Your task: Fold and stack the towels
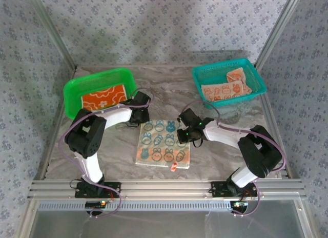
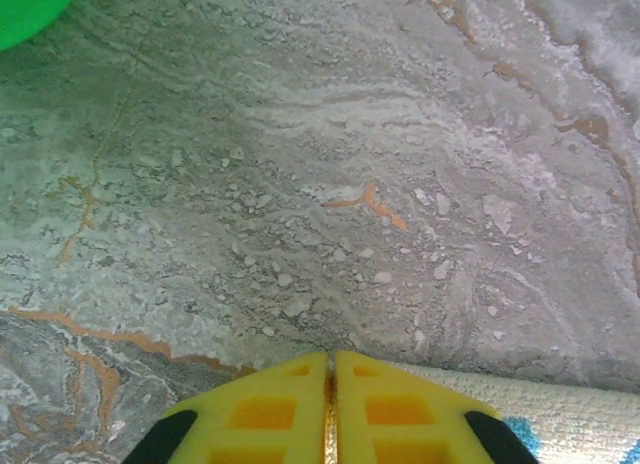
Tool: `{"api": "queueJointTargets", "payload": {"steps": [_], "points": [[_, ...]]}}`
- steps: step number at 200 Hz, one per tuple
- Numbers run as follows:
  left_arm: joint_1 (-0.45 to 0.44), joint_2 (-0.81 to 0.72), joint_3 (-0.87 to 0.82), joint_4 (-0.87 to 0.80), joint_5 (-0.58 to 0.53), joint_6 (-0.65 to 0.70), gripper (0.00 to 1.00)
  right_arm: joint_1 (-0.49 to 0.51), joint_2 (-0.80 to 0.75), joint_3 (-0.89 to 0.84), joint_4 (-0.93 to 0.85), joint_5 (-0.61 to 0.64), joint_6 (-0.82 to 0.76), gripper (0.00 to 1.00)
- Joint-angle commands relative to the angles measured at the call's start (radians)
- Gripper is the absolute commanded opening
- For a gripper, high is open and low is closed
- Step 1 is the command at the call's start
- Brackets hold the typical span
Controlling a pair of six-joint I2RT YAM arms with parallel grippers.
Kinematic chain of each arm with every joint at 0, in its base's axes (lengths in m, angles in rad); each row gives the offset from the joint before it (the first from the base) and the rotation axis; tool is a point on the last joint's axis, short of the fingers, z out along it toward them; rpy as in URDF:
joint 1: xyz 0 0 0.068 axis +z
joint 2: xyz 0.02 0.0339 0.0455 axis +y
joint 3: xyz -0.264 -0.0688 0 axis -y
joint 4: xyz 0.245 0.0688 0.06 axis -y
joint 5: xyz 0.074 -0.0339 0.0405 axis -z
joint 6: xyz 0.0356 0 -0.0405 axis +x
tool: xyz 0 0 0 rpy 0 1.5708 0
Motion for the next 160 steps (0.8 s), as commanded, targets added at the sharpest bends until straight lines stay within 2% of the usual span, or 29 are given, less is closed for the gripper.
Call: {"api": "queueJointTargets", "payload": {"steps": [1, 16, 31, 89, 119, 160], "points": [[0.008, -0.012, 0.021, -0.067, -0.017, 0.013, 0.16, -0.003, -0.009, 0.030, -0.032, 0.018, 0.013, 0.10], [0.009, -0.051, 0.027, -0.070, -0.013, 0.013, 0.23, -0.008, -0.016, 0.044, -0.041, 0.014, 0.012, 0.10], [0.008, -0.086, 0.021, -0.076, -0.011, 0.012, 0.26, -0.015, -0.028, 0.056, -0.055, 0.011, 0.015, 0.12], [-0.011, -0.103, -0.035, -0.048, 0.009, -0.038, 0.28, -0.097, -0.074, 0.057, -0.034, 0.061, 0.109, 0.18], [-0.021, -0.088, -0.070, 0.012, -0.028, -0.112, 0.32, -0.136, -0.071, 0.042, 0.033, 0.124, 0.176, 0.31], [-0.048, -0.080, -0.083, 0.061, -0.115, -0.165, 0.37, -0.165, -0.011, 0.040, 0.113, 0.146, 0.268, 0.33]]}}
